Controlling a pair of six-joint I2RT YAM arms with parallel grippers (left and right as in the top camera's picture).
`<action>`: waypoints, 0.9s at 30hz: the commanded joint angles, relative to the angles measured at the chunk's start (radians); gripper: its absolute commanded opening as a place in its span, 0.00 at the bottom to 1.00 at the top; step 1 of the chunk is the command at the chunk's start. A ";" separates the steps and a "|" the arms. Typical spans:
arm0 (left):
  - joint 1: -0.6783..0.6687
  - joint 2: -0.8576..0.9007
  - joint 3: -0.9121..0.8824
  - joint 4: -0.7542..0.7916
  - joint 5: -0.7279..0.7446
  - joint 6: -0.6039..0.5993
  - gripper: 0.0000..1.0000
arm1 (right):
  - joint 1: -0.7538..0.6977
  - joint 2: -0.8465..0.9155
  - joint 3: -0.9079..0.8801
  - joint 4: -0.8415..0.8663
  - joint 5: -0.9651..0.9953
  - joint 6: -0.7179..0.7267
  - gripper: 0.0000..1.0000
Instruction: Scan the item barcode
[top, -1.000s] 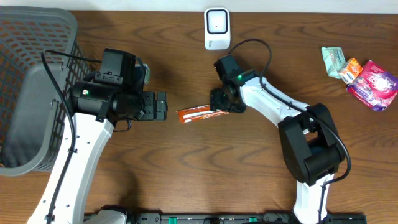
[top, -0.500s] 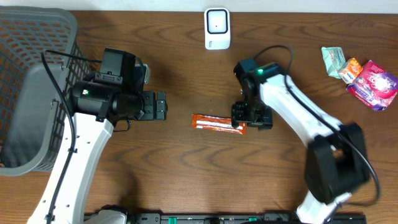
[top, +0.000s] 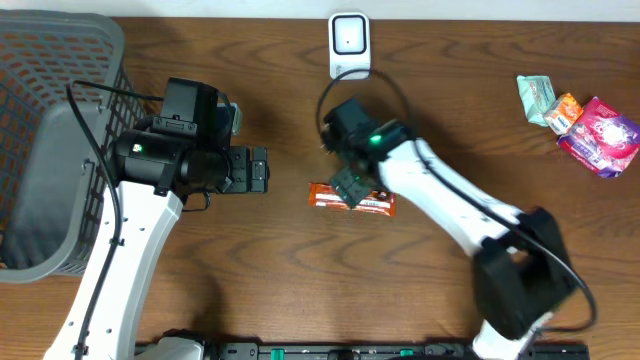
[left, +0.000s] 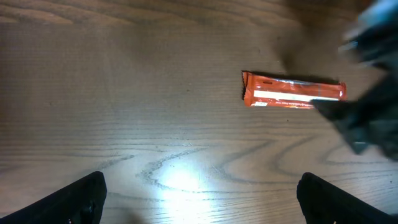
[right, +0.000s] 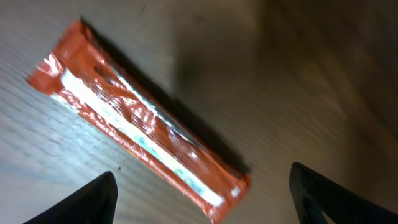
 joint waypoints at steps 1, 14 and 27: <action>0.004 -0.001 -0.001 0.000 -0.009 -0.001 0.98 | 0.037 0.080 -0.004 0.021 0.069 -0.070 0.84; 0.004 -0.001 -0.001 0.000 -0.009 -0.001 0.98 | 0.041 0.139 -0.005 0.041 0.126 0.036 0.51; 0.004 -0.001 -0.001 0.000 -0.009 -0.001 0.98 | -0.079 0.099 -0.002 0.086 0.125 0.161 0.63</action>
